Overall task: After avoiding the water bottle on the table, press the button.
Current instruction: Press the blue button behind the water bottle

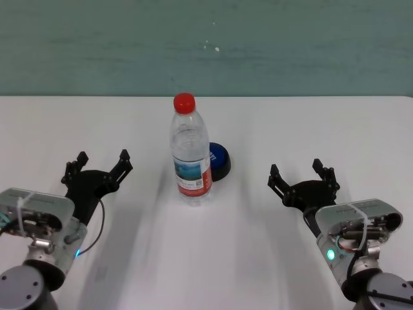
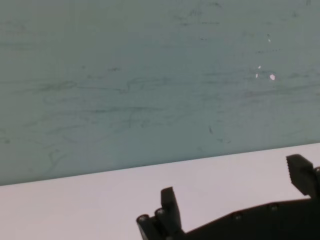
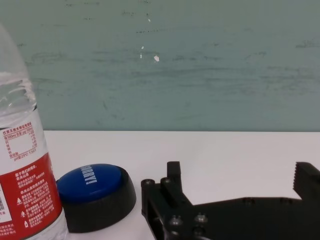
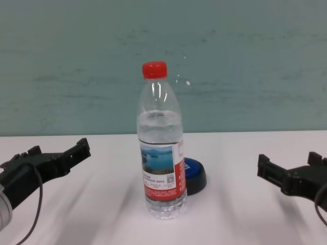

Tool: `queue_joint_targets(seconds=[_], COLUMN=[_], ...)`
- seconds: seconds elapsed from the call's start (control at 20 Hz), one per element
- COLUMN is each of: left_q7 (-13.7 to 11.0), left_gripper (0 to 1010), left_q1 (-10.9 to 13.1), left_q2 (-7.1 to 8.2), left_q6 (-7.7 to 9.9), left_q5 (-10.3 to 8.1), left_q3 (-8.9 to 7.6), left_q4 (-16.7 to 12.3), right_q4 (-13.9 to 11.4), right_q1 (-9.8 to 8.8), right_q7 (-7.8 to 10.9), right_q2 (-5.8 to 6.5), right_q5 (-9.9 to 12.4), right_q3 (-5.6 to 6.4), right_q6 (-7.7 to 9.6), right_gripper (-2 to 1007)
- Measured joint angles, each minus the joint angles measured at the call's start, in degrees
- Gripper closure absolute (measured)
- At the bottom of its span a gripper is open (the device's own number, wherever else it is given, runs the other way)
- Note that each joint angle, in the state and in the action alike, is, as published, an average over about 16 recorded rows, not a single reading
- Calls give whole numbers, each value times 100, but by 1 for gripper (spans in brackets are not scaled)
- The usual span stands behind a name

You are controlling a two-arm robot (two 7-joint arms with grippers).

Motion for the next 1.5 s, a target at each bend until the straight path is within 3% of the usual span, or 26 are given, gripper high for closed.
queue_joint_targets(seconds=[1.5], left_q7=[-4], left_gripper=[0], left_q1=[2], left_q2=[0], left_q6=[-1], left_q5=[0], left_q3=[-1], left_q4=[-1], right_q4=[0], right_q1=[0], right_q7=[0], right_q2=[0], right_q5=[0], right_q3=[0], right_q6=[0], right_gripper=[1])
